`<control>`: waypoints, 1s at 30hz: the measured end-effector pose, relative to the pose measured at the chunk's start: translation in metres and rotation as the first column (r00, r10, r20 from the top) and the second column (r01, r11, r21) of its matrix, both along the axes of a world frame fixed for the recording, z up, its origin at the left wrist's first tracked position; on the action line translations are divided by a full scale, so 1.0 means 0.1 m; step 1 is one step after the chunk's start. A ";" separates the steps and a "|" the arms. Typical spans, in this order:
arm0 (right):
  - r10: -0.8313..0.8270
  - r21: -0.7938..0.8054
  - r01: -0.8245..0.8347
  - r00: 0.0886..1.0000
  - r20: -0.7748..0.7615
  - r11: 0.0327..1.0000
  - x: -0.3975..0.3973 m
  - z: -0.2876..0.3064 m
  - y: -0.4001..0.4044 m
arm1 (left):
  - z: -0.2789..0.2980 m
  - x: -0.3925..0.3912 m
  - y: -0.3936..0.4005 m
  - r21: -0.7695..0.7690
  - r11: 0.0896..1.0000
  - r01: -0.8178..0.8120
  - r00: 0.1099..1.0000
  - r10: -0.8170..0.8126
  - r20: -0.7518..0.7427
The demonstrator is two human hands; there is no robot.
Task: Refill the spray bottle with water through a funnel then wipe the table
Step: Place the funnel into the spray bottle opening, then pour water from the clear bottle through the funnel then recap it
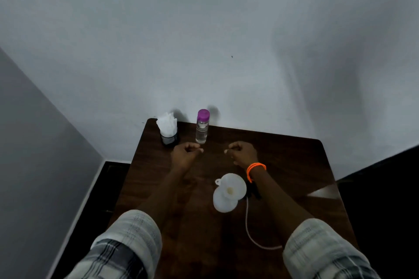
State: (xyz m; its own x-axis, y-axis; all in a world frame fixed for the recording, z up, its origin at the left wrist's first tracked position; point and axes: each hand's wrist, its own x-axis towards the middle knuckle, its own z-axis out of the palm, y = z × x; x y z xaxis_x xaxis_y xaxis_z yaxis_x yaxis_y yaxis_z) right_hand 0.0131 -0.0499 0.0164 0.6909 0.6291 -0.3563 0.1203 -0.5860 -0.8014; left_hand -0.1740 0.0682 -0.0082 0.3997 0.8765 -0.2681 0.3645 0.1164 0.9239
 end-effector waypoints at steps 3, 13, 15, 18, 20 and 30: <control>0.108 -0.030 -0.106 0.991 0.074 0.994 0.02 -0.11 0.38 | -0.04 0.14 0.26 0.108 0.994 -0.001 1.000 0.003 -0.020; 0.202 0.049 -0.209 0.973 0.109 0.977 0.03 -0.48 1.20 | -0.21 0.69 0.84 0.240 0.970 0.042 0.996 -0.021 -0.090; 0.208 0.054 -0.216 0.970 0.126 0.975 0.02 -0.52 1.25 | -0.21 0.78 0.88 0.245 0.967 0.070 0.996 -0.053 -0.078; 0.165 0.098 -0.172 0.984 0.068 0.980 0.02 -0.65 1.29 | -0.26 0.88 0.88 0.257 0.964 0.061 0.996 -0.043 -0.074; 0.136 0.153 -0.138 0.990 0.024 0.979 0.02 -0.73 1.28 | -0.30 0.91 0.86 0.269 0.963 0.031 0.997 -0.012 -0.072; 0.126 0.265 -0.115 0.992 -0.025 0.957 0.02 -0.42 1.03 | 0.03 0.75 0.69 0.330 0.933 0.142 0.986 -0.106 -0.125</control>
State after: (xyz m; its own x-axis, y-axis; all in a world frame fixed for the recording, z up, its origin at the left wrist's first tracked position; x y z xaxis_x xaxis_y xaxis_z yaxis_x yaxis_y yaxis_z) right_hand 0.0148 0.0532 -0.0259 0.5923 0.7819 -0.1946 0.1404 -0.3380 -0.9306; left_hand -0.0992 0.1373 -0.0049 0.4970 0.8677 -0.0117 0.4518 -0.2473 0.8572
